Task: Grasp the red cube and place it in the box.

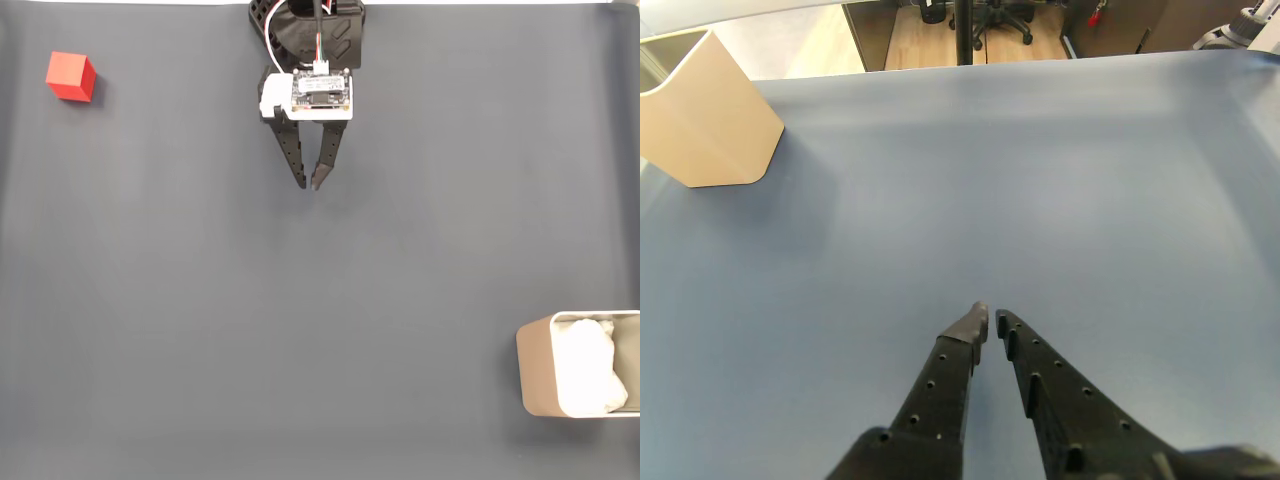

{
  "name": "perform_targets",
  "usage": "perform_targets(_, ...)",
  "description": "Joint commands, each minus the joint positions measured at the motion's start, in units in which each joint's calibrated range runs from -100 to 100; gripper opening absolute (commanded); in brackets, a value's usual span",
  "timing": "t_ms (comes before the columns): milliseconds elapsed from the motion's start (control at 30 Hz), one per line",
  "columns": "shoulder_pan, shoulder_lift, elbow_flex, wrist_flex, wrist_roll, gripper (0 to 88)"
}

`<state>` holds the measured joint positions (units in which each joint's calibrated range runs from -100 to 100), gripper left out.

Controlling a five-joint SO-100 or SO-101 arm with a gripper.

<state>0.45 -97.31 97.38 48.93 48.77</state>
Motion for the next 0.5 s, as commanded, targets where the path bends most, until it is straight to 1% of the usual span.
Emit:
perform_targets(0, -0.59, 2.33, -4.40, -2.53, 0.15, 0.0)
perform_targets(200, -1.37, 7.62, -11.52, -4.66, 0.05, 0.0)
perform_targets(467, -1.16, 16.89, -23.29, -4.83, 0.54, 0.0)
